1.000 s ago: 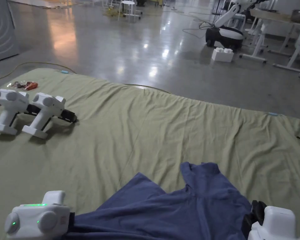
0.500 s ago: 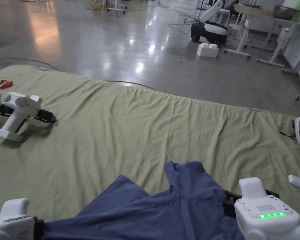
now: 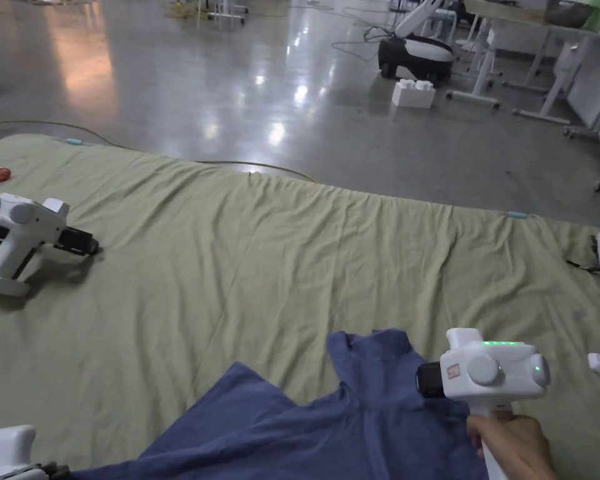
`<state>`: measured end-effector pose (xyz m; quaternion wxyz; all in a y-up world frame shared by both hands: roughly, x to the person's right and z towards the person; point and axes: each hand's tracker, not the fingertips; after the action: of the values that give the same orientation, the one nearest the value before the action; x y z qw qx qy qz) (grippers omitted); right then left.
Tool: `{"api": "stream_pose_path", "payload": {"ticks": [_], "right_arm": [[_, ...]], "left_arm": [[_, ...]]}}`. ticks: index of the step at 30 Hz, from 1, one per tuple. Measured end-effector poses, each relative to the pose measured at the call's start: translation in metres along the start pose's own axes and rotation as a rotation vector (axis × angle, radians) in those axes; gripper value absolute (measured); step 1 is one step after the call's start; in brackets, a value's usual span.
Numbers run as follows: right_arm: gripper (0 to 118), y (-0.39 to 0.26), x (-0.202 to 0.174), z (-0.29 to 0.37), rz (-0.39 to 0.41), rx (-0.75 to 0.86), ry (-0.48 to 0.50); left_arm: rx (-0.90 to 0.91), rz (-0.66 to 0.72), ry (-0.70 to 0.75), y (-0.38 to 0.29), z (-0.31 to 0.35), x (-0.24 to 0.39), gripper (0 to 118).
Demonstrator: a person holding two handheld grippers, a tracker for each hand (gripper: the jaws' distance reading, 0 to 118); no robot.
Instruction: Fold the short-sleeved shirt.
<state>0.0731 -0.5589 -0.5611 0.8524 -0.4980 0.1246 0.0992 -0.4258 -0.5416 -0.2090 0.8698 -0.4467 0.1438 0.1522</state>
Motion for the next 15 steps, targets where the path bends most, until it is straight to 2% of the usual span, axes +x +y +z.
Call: {"api": "stream_pose_path", "payload": {"ticks": [3,7,8,10,11,13,15], "right_arm": [[73,0.003,0.006,-0.021,0.001,-0.08,0.006],[55,-0.011,-0.012,-0.013,-0.003,-0.071,-0.002],[48,-0.012,-0.017,-0.012,-0.005,-0.066,-0.017],[18,-0.016,-0.032,-0.005,-0.004,-0.055,0.006],[11,-0.017,-0.037,-0.004,0.0,-0.047,0.011],[7,-0.011,-0.038,-0.014,0.024,-0.049,-0.036],[6,-0.014,-0.04,-0.008,0.041,-0.019,-0.041]], "left_arm": [[-0.007,0.004,0.001,0.0,0.0,0.001,8],[-0.011,0.01,0.003,0.001,-0.003,0.0,8],[-0.011,0.007,0.005,0.001,-0.003,0.001,8],[-0.011,0.004,0.007,0.001,-0.003,0.003,8],[-0.012,0.003,0.008,0.001,-0.003,0.004,8],[-0.012,0.001,0.007,0.001,-0.002,0.005,8],[-0.006,0.002,0.01,0.002,-0.001,0.006,8]]}}
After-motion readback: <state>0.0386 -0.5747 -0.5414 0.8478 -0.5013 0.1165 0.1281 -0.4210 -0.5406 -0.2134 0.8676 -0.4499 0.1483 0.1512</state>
